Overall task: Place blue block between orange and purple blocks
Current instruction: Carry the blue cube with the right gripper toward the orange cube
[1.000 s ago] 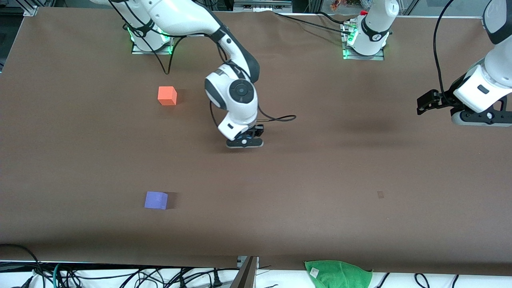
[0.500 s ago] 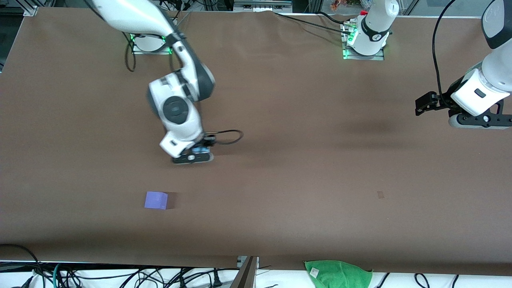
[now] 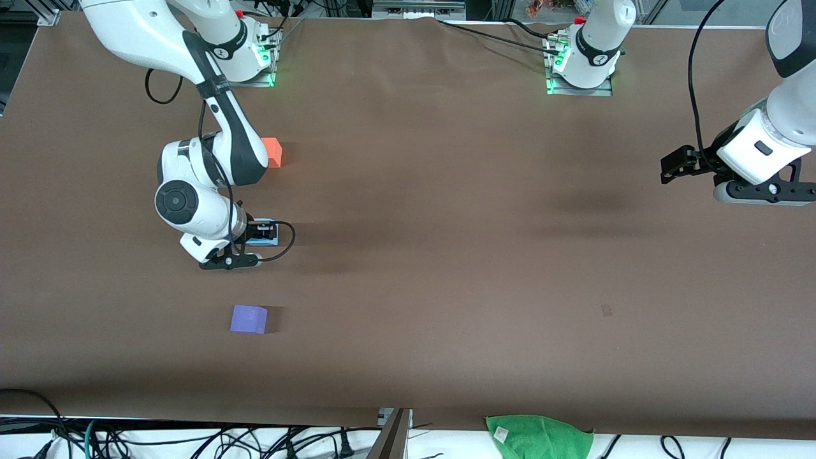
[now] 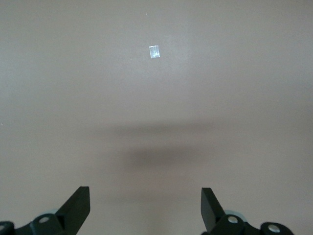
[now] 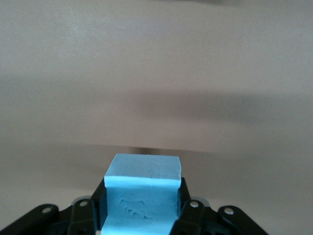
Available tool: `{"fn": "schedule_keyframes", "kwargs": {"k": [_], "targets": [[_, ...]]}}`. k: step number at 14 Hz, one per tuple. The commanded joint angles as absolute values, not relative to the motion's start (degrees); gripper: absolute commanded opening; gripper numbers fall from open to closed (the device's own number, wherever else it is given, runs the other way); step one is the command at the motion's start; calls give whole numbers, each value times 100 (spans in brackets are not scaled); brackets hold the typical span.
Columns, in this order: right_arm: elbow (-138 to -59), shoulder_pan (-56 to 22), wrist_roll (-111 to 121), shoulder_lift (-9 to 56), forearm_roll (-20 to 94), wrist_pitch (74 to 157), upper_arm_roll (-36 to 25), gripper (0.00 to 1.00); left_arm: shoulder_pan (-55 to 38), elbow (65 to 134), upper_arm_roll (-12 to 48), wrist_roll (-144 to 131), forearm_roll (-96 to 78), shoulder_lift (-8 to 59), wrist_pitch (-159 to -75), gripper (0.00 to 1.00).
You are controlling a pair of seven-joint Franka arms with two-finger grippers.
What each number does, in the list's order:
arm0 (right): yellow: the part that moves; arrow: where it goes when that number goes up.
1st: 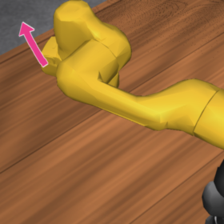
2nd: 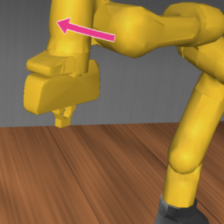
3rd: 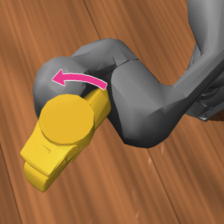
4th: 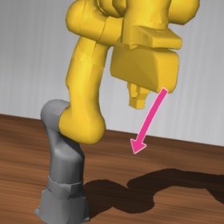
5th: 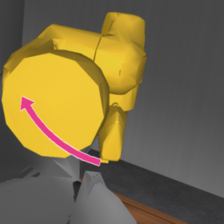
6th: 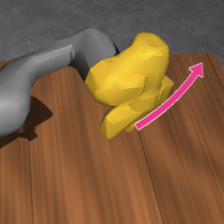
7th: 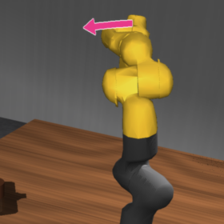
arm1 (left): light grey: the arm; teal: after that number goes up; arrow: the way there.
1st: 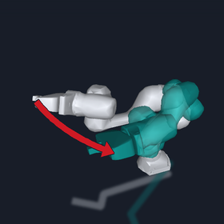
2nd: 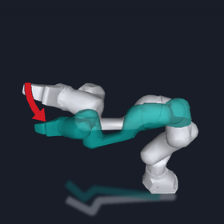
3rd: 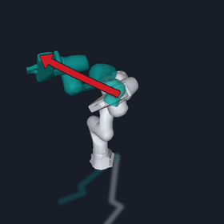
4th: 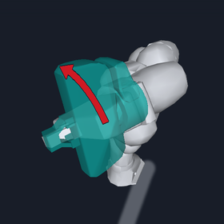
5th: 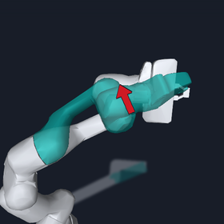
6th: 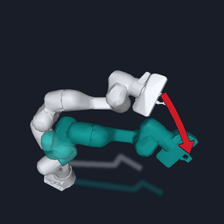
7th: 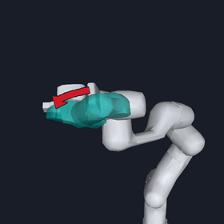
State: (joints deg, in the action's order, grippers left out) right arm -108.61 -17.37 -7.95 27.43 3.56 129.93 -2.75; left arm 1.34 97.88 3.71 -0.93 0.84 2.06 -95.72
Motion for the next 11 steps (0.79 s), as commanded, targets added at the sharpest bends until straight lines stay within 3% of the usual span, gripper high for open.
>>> {"fn": "schedule_keyframes", "kwargs": {"k": [1, 11], "targets": [[-11399, -1749, -660, 2505, 475, 13542, -228, 55, 141, 9624, 387, -123, 35, 272, -9448, 100], [-11513, -1732, -237, 2593, 475, 13834, -457, 55, 141, 9624, 387, -123, 26, 272, -9439, 100]]}}
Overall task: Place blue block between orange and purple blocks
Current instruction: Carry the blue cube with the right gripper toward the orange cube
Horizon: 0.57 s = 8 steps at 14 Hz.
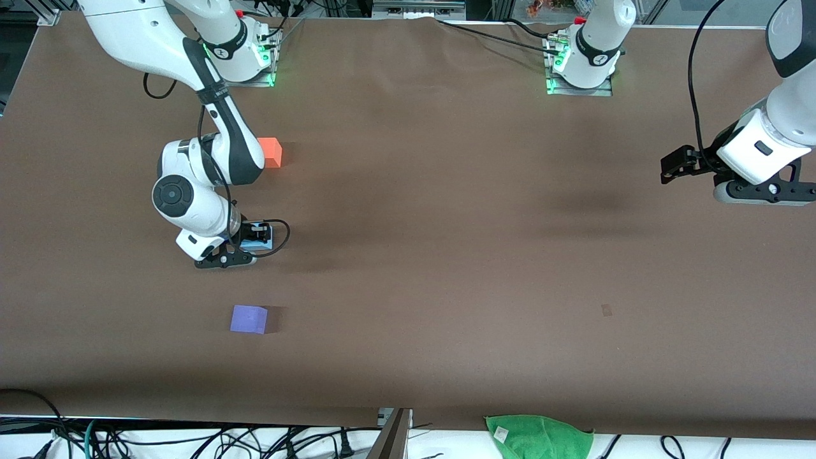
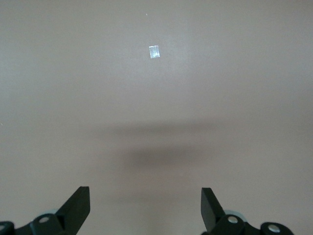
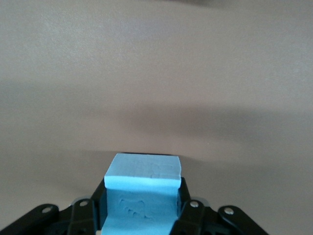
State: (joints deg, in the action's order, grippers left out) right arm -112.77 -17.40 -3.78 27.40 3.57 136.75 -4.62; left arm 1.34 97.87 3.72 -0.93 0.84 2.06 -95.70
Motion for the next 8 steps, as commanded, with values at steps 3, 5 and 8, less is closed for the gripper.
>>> {"fn": "schedule_keyframes", "kwargs": {"k": [3, 5, 8], "targets": [[-11584, -1723, -237, 2628, 475, 13930, -457, 56, 141, 9624, 387, -123, 26, 272, -9439, 100], [-11584, -1714, -237, 2646, 475, 13975, -457, 88, 141, 9615, 387, -123, 26, 272, -9439, 100], [-11505, -1687, -281, 2558, 475, 13922, -457, 99, 141, 9624, 387, -123, 26, 272, -9439, 100]]}}
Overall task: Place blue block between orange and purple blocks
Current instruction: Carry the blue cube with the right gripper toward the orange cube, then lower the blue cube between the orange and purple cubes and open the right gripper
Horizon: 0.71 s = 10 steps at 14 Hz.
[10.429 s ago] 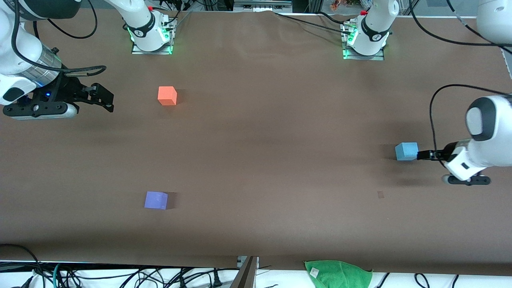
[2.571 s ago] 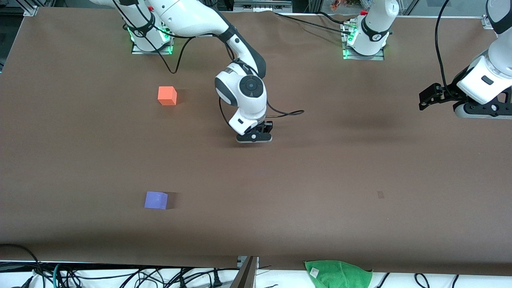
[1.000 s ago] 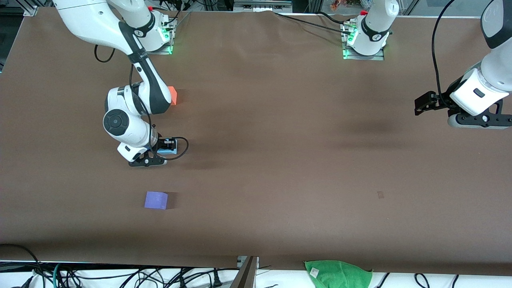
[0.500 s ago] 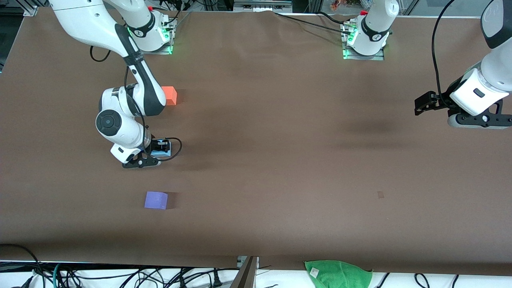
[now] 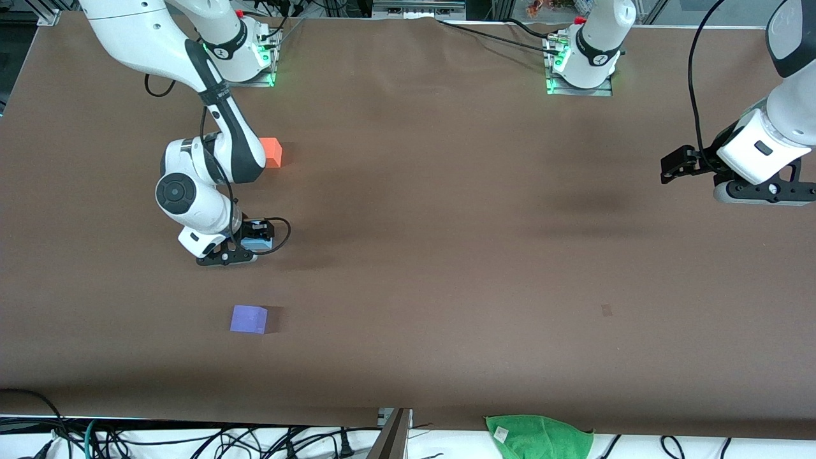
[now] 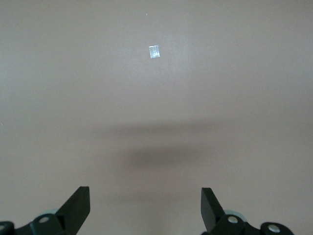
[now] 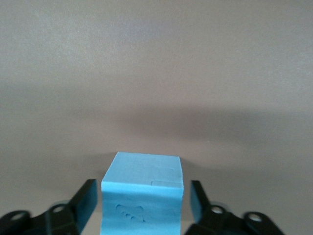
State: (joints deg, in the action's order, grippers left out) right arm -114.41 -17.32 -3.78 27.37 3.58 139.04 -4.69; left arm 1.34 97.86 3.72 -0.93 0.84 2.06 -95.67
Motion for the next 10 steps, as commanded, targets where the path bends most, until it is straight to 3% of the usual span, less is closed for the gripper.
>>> {"fn": "schedule_keyframes", "kwargs": {"k": [1, 5, 10], "targets": [[-11505, -1679, -281, 2453, 475, 13922, -457, 99, 141, 9624, 387, -123, 26, 272, -9439, 100], [-11199, -1687, -202, 1856, 440, 13449, -457, 99, 141, 9624, 387, -123, 26, 264, -9431, 100], [-9259, -1696, -350, 1644, 448, 10589, -571, 99, 141, 9624, 387, -132, 26, 264, -9431, 100]]}}
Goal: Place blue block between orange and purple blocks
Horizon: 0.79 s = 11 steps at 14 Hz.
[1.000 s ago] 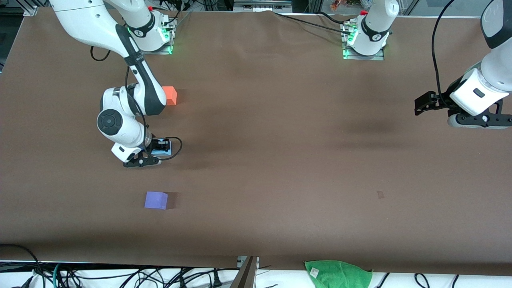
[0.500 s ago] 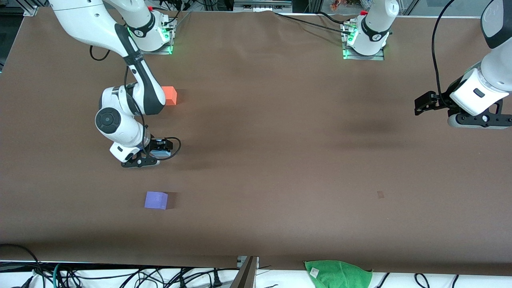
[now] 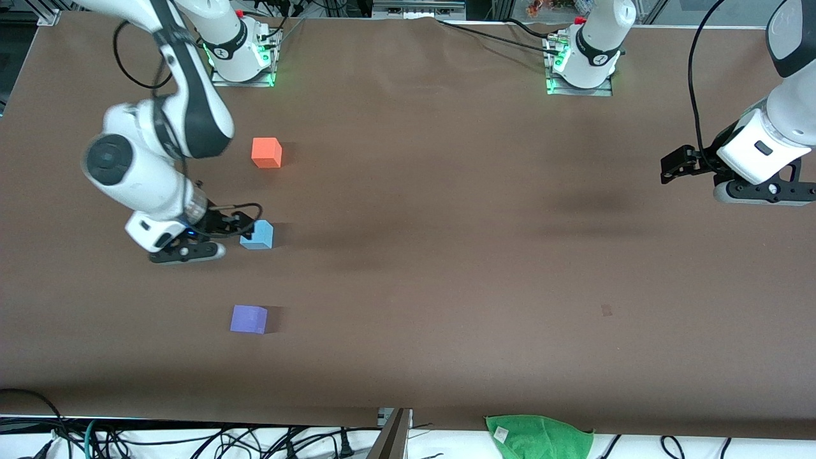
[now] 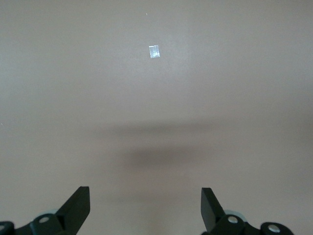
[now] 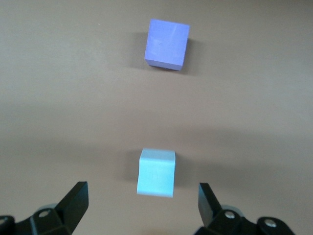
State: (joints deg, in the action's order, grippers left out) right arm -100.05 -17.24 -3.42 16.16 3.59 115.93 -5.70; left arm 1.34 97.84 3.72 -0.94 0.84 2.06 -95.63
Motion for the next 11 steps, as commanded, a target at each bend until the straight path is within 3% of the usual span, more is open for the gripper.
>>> {"fn": "schedule_keyframes", "kwargs": {"k": [1, 5, 11], "targets": [[-9124, -1688, -412, 1443, 466, 10191, -597, 99, 141, 9624, 387, -132, 26, 272, -9431, 100], [-9158, -1687, -352, 450, 431, 9247, -685, 100, 141, 9624, 387, -132, 18, 272, -9431, 100], [-9088, -1687, 53, 378, 387, 9220, -914, 100, 141, 9615, 387, -132, 9, 264, -9431, 100]]}}
